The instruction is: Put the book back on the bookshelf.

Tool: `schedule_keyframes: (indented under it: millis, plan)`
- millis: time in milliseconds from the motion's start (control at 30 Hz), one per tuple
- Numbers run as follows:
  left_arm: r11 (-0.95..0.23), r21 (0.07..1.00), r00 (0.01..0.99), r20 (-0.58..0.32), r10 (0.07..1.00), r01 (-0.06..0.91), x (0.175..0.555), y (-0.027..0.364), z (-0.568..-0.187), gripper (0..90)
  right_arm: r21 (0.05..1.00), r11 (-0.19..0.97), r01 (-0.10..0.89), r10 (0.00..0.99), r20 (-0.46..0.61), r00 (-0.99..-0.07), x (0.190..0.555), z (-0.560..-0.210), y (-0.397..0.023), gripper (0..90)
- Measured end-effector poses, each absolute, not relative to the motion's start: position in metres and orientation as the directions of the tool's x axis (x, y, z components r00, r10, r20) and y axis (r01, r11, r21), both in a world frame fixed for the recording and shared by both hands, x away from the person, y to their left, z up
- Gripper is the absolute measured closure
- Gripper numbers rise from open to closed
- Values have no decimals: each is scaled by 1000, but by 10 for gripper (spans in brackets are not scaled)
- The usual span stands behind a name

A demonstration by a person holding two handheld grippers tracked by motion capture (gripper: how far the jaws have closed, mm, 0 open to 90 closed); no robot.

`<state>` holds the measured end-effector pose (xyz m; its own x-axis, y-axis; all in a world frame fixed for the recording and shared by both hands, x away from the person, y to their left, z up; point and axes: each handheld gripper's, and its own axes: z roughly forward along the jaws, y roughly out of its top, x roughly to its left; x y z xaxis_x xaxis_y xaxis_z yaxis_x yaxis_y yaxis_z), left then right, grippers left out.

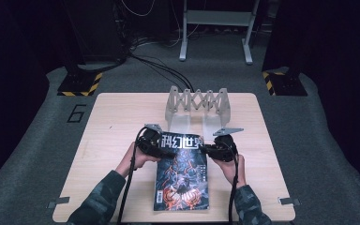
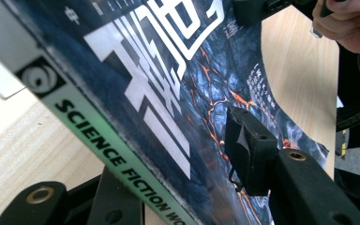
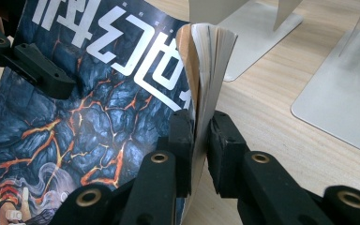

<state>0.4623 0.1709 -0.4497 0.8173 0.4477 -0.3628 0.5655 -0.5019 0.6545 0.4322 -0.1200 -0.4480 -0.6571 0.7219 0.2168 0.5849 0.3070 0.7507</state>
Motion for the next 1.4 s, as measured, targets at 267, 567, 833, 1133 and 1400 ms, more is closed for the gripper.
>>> schedule_keyframes:
  millis: [267, 567, 833, 1133, 1400]
  plan:
    - [-509, 667, 828, -329, 454, 544, 462, 171, -446, 680, 761, 314, 567, 721, 197, -665, 431, -442, -119, 807]
    - [-529, 677, 843, -279, 459, 512, 461, 170, -435, 695, 780, 318, 538, 719, 171, -673, 428, -431, -118, 812]
    - [-531, 710, 864, -226, 451, 463, 456, 168, -425, 698, 799, 311, 514, 721, 153, -675, 427, -423, -119, 817]
    - [-534, 746, 883, -154, 442, 398, 450, 167, -415, 699, 821, 311, 479, 725, 121, -678, 426, -412, -120, 821]
    - [-545, 760, 893, -101, 440, 355, 448, 166, -410, 699, 827, 321, 461, 730, 94, -677, 426, -407, -119, 820]
